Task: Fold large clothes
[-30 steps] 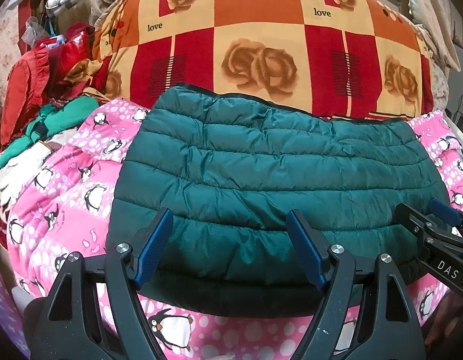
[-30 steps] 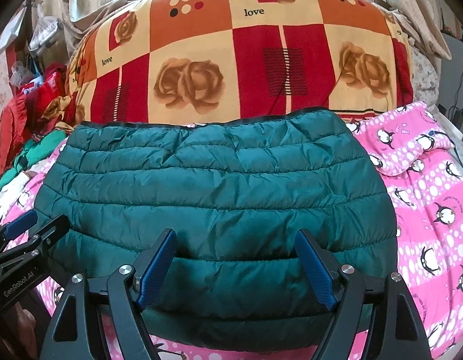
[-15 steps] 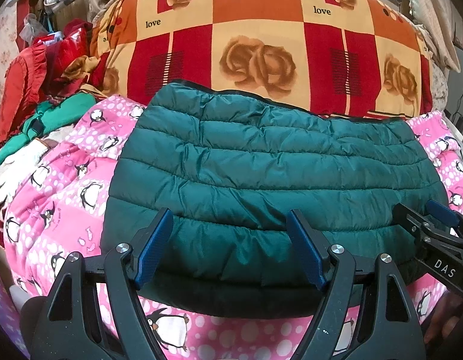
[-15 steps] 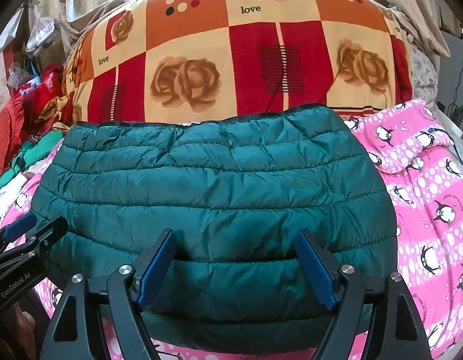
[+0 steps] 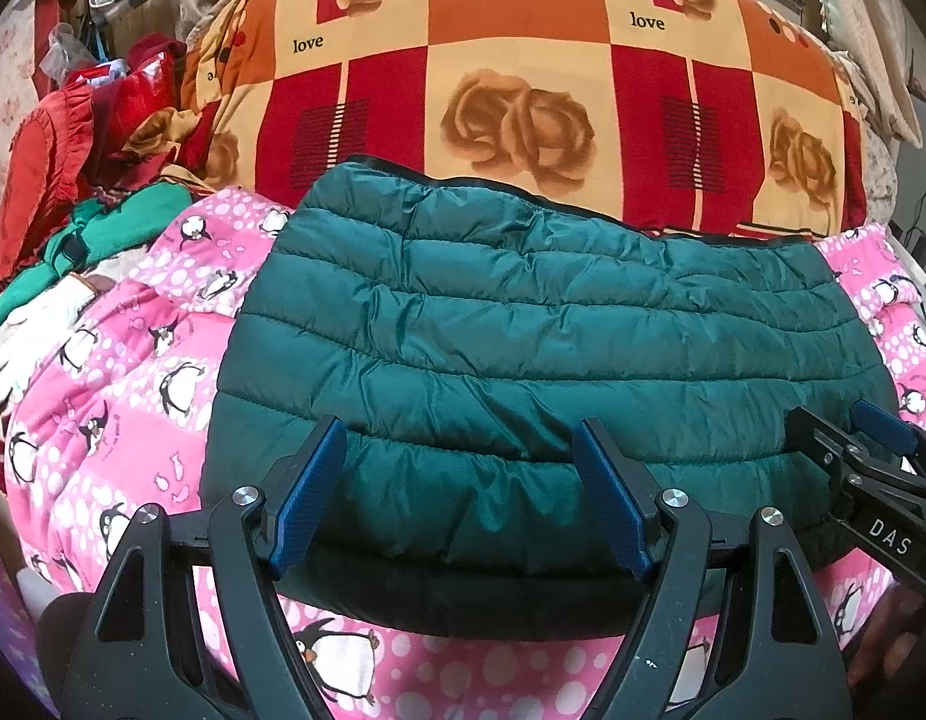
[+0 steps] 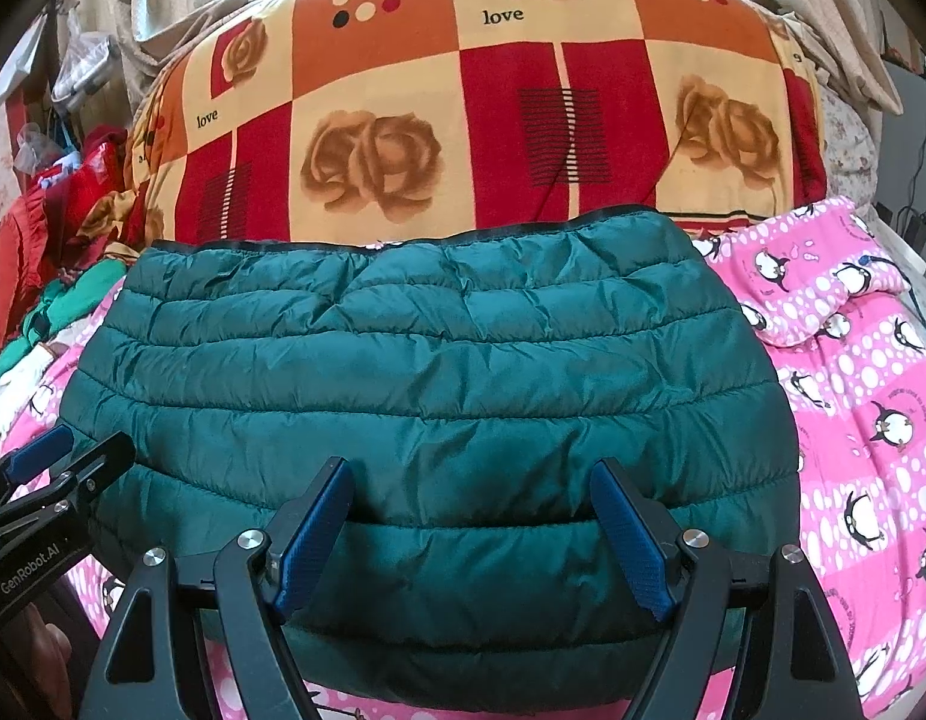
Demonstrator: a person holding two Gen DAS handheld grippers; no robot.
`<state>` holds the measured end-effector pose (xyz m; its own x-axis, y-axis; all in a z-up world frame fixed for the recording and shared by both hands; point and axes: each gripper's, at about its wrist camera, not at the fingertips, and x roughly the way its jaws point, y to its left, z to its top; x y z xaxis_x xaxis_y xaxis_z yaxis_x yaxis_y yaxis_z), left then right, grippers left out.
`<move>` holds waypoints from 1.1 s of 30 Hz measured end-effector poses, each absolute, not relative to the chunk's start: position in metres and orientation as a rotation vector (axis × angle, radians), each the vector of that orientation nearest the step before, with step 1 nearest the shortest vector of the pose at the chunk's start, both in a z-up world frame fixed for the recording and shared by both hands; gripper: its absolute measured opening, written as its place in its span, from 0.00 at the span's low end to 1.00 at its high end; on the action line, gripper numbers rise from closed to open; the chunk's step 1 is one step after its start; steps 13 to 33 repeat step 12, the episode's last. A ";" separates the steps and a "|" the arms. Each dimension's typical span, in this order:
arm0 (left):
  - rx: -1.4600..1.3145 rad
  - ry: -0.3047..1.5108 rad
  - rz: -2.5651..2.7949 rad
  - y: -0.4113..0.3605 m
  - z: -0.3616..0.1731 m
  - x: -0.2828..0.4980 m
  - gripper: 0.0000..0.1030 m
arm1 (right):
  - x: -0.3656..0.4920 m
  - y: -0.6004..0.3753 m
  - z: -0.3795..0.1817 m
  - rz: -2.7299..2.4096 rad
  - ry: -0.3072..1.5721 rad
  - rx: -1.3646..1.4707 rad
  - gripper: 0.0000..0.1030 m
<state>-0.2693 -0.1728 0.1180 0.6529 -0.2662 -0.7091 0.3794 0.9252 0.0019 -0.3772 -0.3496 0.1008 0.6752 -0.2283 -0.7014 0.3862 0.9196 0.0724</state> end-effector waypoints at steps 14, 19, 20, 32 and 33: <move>0.153 0.765 -0.376 -0.168 0.119 -0.264 0.76 | -0.376 -0.350 0.100 -0.346 0.757 0.222 0.77; 0.153 0.765 -0.376 -0.168 0.119 -0.264 0.76 | -0.376 -0.350 0.100 -0.346 0.757 0.222 0.77; 0.153 0.765 -0.376 -0.168 0.119 -0.264 0.76 | -0.376 -0.350 0.100 -0.346 0.757 0.222 0.77; 0.153 0.765 -0.376 -0.168 0.119 -0.264 0.76 | -0.376 -0.350 0.100 -0.346 0.757 0.222 0.77; 0.153 0.765 -0.376 -0.168 0.119 -0.264 0.76 | -0.376 -0.350 0.100 -0.346 0.757 0.222 0.77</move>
